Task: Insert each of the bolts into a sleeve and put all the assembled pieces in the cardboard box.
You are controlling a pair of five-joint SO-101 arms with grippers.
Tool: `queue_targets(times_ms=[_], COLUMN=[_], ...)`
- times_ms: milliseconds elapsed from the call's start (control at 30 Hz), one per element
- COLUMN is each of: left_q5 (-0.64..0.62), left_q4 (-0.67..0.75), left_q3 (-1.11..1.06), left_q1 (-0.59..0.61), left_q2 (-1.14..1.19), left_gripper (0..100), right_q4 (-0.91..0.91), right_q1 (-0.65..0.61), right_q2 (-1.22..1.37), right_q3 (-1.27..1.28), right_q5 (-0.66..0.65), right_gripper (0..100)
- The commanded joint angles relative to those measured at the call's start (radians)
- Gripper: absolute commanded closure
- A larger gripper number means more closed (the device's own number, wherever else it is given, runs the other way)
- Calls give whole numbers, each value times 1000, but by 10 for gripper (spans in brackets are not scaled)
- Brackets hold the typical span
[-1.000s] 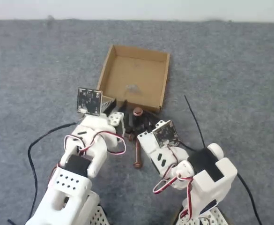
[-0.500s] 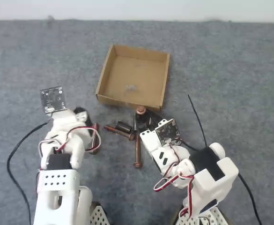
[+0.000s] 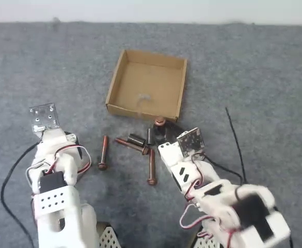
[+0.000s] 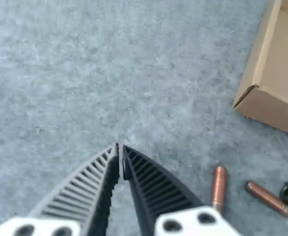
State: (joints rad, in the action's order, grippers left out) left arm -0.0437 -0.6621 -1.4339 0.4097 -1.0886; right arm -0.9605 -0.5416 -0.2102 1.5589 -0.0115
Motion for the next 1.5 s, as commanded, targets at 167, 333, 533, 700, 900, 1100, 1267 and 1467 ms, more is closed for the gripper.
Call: queue_targets(times_ms=[167, 333, 533, 700, 900, 1100, 1267, 1467], left_q5=[9, 11, 15, 9, -46, -46, -46, -92], left_q4=[-8, -6, 51, 34, 8, 8, 8, 35], left_q3=[58, 110, 317, 470, 495, 506, 510, 513], left_q1=[5, 5, 38, 63, 64, 68, 81, 115], left_q2=[-3, 126, 557, 761, 773, 778, 778, 781], left_gripper=[988, 988, 988, 989, 989, 988, 988, 987], right_q4=[469, 751, 975, 1182, 1434, 1649, 1762, 1779], right_q1=[19, 19, 56, 107, 156, 157, 153, 160], right_q2=[-328, -414, -467, -475, -464, -438, -280, 2], right_q3=[-37, -103, -187, -299, -502, -740, -954, -1243], right_q5=[58, 92, 144, 147, 176, 176, 180, 152], right_gripper=[992, 992, 992, 992, 992, 992, 992, 992])
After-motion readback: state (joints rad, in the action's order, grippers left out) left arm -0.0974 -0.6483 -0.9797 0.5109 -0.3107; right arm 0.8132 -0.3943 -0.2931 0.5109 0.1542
